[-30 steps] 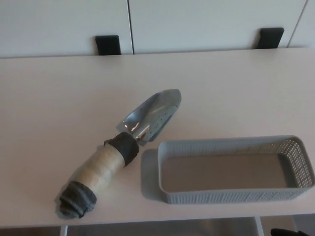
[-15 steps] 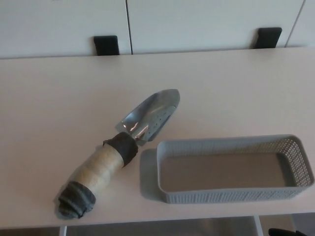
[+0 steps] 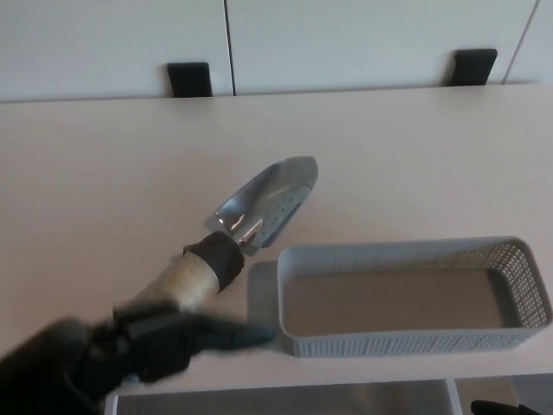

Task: The robot walks towards a desk on which a shovel is kept on the left hand side and a container is kept on the right hand side. The robot picks up the shovel using its left hand and places it in the container.

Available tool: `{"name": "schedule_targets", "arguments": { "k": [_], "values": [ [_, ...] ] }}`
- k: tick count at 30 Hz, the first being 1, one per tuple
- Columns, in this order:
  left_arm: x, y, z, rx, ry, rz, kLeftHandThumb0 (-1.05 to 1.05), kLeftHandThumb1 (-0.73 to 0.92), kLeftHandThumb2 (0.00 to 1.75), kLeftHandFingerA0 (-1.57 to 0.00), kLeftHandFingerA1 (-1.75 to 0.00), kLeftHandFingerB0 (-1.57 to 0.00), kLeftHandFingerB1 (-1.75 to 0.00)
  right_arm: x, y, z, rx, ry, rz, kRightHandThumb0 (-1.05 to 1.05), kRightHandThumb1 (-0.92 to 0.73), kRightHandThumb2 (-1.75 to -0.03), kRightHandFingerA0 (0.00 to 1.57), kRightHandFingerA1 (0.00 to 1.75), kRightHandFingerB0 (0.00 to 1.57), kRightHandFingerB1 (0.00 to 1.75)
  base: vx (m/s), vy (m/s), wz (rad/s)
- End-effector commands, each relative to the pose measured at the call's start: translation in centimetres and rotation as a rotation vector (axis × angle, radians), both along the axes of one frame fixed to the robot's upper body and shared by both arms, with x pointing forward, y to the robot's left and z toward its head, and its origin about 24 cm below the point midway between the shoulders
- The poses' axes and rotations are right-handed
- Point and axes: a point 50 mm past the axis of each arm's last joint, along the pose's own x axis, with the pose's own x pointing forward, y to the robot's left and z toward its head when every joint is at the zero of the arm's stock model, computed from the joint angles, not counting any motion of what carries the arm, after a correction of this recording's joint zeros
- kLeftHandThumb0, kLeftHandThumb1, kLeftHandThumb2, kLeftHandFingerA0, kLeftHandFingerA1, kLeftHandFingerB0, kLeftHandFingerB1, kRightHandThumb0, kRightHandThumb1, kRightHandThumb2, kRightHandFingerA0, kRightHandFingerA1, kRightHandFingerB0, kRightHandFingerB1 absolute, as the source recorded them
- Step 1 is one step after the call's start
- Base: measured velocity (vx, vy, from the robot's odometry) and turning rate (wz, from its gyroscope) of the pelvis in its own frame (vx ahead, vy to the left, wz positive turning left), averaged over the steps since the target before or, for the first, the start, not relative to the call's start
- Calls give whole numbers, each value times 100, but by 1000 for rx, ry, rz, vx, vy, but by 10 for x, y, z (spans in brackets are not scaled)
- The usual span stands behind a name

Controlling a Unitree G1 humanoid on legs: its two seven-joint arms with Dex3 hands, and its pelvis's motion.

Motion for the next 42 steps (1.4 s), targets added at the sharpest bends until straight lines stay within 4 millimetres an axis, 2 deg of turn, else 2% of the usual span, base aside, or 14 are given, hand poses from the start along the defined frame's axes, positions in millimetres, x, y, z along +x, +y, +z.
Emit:
{"name": "schedule_targets", "arguments": {
  "k": [1,4,6,11,12,23,26,31,42],
  "values": [
    [47,3,13,180,-328,498,-65,45,79,0,-13,0,-14,-2,-6,1,-29,-8,10,8,-60,-57,60,58,41,48,0,0,0],
    [68,0,-2,226,-345,585,-64,41,76,0,-11,0,-11,1,-6,2,-27,-22,7,12,-59,-59,65,62,42,50,0,0,0],
    [82,-1,-15,263,-331,627,-64,40,71,0,-3,-1,-7,3,-5,3,-29,-27,11,10,-60,-57,62,59,43,49,0,0,0],
    [91,1,-38,357,-285,689,-65,40,74,0,-5,-1,-7,3,-4,5,-34,-25,13,7,-60,-57,60,58,41,48,0,0,0],
    [92,3,-44,373,-249,701,-67,41,73,0,0,-1,-5,3,-4,5,-39,-25,19,8,-60,-57,60,58,41,48,0,0,0],
    [88,11,-88,468,-93,787,-59,36,67,0,0,0,-3,2,-5,5,-62,-24,32,9,-60,-58,63,59,41,48,0,0,0],
    [87,12,-100,495,-44,792,-57,36,69,0,-6,0,-9,1,-5,5,-48,-27,30,8,-60,-57,60,57,41,48,0,0,0],
    [90,14,-118,553,7,801,-55,36,73,0,-17,0,-17,-2,-5,4,-58,-25,41,8,-60,-58,63,60,40,48,0,0,0],
    [98,17,-135,609,62,854,-54,36,74,-1,-24,-2,-21,-8,-5,3,-59,-11,40,6,-60,-57,62,58,42,48,0,0,0]
  ]
}}
